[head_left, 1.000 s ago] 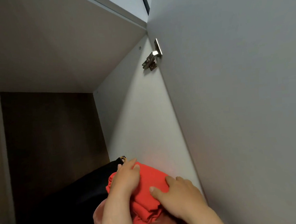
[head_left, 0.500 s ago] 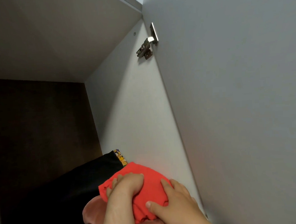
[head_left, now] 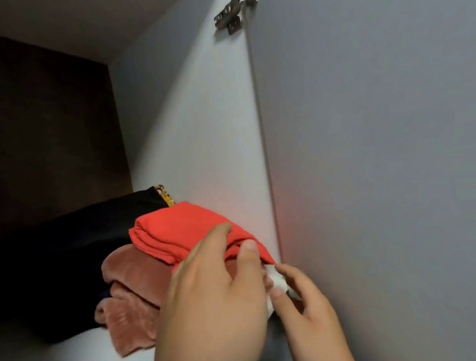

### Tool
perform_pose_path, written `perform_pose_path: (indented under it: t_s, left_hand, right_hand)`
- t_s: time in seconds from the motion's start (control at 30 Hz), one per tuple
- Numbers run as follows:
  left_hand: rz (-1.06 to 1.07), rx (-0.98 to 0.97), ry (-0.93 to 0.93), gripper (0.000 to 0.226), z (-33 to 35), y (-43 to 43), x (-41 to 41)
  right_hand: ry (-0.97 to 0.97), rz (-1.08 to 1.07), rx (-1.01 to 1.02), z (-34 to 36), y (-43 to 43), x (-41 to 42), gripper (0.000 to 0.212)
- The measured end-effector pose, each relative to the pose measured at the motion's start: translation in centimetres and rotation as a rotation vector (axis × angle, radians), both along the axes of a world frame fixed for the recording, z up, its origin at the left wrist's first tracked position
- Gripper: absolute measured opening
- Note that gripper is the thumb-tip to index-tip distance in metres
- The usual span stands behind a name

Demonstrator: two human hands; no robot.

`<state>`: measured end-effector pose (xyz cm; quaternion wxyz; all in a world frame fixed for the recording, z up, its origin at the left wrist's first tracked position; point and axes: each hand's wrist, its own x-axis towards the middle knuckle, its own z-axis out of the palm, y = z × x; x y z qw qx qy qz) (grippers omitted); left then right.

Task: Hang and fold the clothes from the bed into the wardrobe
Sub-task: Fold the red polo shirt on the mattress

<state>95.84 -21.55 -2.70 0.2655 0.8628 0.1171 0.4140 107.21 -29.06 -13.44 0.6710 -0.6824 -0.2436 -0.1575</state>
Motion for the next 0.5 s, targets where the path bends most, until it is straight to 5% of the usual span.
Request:
perform_pose_path:
  t_s: [0.1, 0.33, 0.4, 0.5]
  left_hand:
    - [-0.147, 0.013, -0.017, 0.048, -3.6, -1.4, -2.7]
    - [-0.341, 0.02, 0.181, 0.087, -12.2, -1.4, -7.9]
    - [-0.419, 0.002, 0.194, 0.082, -13.8, -2.1, -9.2]
    - [-0.569, -0.048, 0.156, 0.042, -15.5, -4.3, -10.5]
  right_hand:
    - [-0.007, -0.012, -0.065, -1.4, -3.0, -4.1, 0.051]
    - [0.176, -0.151, -0.141, -7.8, -8.9, -14.8, 0.041]
    - [0.198, -0.186, -0.164, -8.8, -10.6, -17.6, 0.04]
    - [0.226, -0.221, -0.184, -9.3, -13.6, -20.9, 0.035]
